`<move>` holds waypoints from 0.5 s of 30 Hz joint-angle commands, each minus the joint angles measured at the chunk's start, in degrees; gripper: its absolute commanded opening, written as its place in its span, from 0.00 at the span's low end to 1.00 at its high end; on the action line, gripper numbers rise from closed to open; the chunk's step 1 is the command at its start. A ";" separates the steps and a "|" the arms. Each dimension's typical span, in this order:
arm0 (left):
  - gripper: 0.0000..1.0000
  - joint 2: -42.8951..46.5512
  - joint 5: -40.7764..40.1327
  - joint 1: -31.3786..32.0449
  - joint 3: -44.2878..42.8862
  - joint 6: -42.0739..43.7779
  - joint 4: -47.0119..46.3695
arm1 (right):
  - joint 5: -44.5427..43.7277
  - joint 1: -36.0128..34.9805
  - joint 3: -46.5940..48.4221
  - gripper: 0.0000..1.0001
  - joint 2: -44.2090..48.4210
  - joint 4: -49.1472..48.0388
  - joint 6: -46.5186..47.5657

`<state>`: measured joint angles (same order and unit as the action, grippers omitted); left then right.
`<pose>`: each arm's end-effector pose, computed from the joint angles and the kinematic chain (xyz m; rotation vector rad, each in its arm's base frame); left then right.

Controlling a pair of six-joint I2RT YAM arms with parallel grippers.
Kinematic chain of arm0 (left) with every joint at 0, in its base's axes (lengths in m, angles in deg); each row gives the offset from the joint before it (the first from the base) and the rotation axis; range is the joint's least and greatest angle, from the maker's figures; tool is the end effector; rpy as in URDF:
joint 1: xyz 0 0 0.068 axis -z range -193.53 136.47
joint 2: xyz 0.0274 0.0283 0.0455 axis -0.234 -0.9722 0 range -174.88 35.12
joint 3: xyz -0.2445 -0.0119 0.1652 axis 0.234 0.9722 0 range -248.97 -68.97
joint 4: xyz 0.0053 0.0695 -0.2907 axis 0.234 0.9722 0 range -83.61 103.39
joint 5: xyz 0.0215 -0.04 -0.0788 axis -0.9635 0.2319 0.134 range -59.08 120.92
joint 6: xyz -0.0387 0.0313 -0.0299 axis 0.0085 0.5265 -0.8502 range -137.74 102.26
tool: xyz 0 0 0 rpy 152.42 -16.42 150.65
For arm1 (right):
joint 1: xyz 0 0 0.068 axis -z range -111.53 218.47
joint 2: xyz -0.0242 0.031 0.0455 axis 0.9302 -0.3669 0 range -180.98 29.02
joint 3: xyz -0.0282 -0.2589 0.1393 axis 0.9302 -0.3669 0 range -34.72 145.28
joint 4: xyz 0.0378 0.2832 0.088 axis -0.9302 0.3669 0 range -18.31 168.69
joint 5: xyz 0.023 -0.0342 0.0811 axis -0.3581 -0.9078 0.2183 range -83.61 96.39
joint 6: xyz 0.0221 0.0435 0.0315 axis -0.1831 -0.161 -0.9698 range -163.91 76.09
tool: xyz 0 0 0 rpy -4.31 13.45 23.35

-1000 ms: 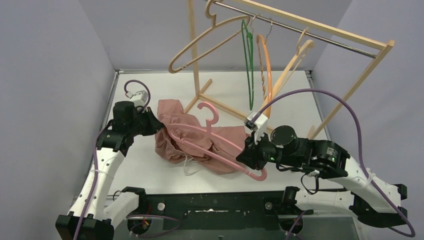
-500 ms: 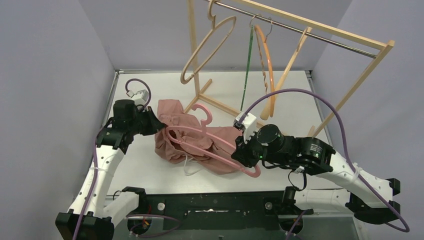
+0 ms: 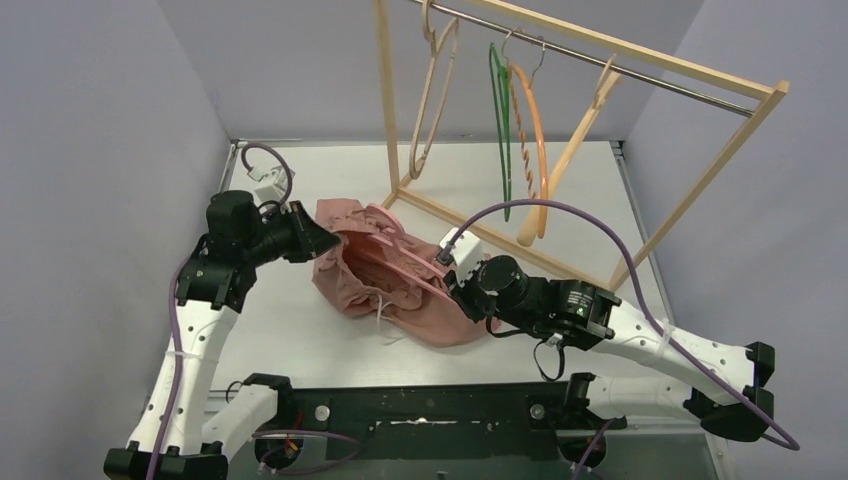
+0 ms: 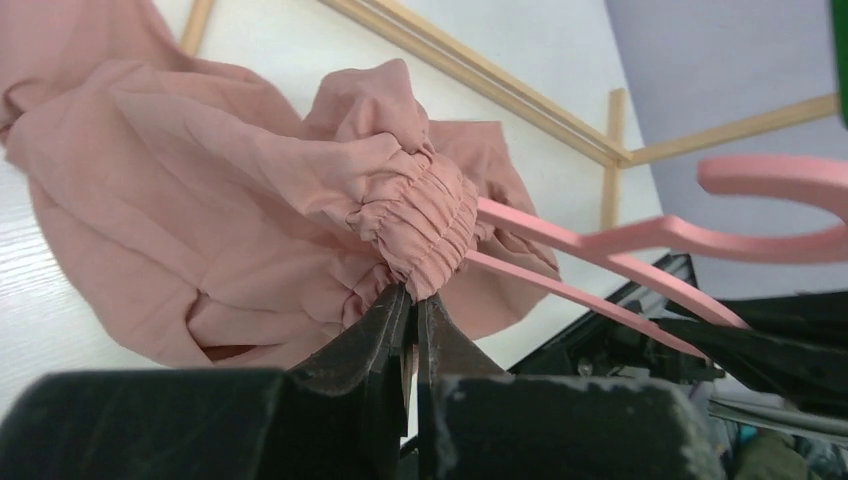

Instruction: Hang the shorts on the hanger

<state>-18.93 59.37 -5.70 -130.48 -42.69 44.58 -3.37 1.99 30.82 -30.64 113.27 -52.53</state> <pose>0.2162 -0.0496 0.3859 -0.0133 2.1537 -0.8608 0.1044 0.2221 0.3831 -0.9960 2.0043 0.5475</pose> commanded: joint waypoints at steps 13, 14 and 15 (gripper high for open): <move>0.00 4.65 15.17 -0.10 0.82 -12.65 -19.40 | -7.49 -2.20 -20.89 0.00 5.43 -48.00 9.37; 0.00 5.20 15.35 -0.10 1.27 -13.08 -20.21 | -7.82 -2.30 -22.37 0.00 5.61 -50.94 8.99; 0.05 5.66 15.34 -0.10 1.71 -13.15 -20.74 | -8.31 -2.35 -23.79 0.00 5.91 -53.71 8.76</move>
<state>-15.67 71.69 -5.72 -129.61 -53.55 31.79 -8.66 0.14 10.29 -26.58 78.08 -43.04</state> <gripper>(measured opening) 0.023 0.108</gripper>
